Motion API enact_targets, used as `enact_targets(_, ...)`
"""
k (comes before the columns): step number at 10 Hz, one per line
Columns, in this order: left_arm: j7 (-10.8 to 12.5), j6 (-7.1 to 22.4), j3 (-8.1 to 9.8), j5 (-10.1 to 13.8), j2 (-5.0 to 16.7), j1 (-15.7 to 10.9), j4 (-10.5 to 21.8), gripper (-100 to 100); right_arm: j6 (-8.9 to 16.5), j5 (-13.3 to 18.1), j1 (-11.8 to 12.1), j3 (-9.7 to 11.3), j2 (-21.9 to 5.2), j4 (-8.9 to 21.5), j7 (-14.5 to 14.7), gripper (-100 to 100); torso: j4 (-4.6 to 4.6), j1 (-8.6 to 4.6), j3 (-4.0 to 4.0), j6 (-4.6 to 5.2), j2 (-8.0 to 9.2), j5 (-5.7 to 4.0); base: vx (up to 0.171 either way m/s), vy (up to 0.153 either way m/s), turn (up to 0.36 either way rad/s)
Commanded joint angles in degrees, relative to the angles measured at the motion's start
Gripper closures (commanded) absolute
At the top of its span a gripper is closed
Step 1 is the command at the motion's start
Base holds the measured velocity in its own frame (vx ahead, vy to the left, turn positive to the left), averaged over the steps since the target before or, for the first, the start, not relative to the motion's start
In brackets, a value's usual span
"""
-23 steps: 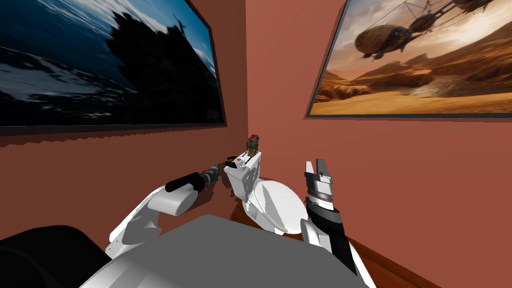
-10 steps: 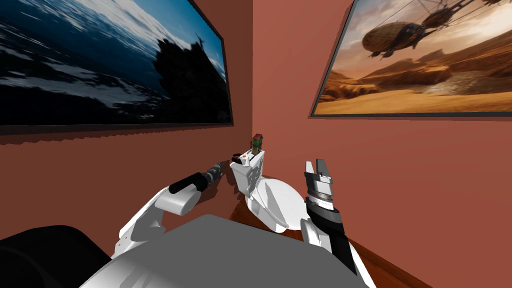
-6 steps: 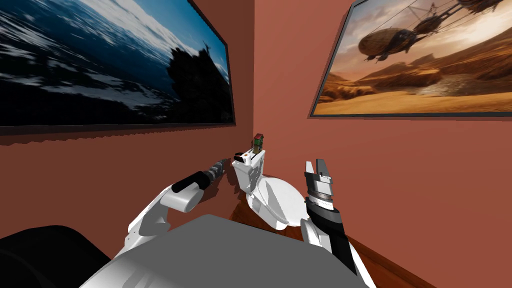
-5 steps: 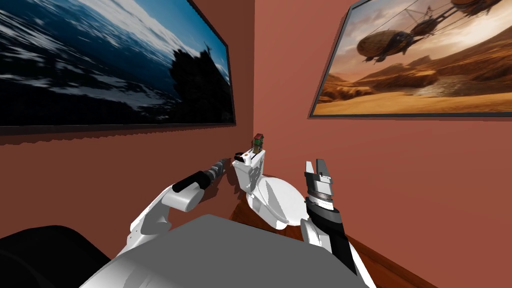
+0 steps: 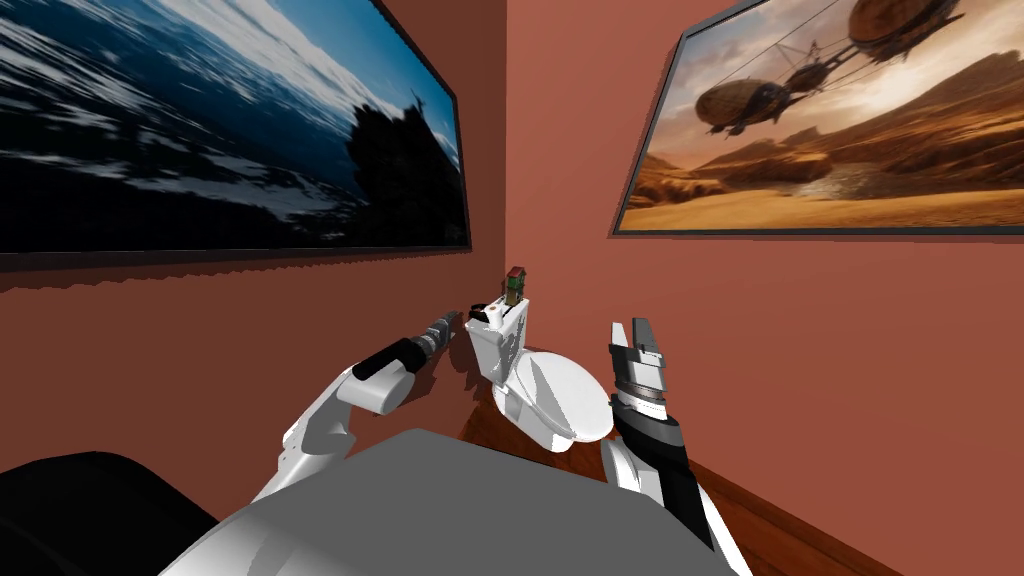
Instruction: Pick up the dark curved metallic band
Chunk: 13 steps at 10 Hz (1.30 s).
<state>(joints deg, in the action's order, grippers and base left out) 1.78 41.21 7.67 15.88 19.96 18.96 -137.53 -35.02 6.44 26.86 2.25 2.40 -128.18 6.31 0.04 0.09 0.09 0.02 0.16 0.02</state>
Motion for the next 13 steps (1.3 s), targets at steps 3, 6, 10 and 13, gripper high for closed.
enact_targets(3,0.3,-3.1,-0.59,0.6,-1.5,-3.3,4.4,-100,0.0,0.0,0.0,0.0,0.0,0.0,0.0,0,-0.02,-0.02,-0.05,0.02,-0.08,0.00,-0.021,0.026,-0.148)
enact_targets(6,0.8,-3.6,-0.82,1.3,-2.5,-4.7,7.9,-100,0.0,0.0,0.0,0.0,0.0,0.0,0.0,0,-0.06,-0.05,-0.16,0.00,-0.29,-0.01,0.038,0.013,-0.115)
enact_targets(10,0.9,-3.8,-1.41,1.5,-3.2,-4.2,9.7,0,0.0,0.0,0.0,0.0,0.0,0.0,0.0,0,-0.11,-0.17,-0.28,-0.03,-0.46,-0.04,0.072,-0.008,-0.081)
enact_targets(13,0.9,-3.8,-1.41,1.5,-3.2,-4.2,9.6,100,0.0,0.0,0.0,0.0,0.0,0.0,0.0,0,-0.05,-0.12,-0.11,-0.03,-0.19,-0.03,0.000,0.000,0.000)
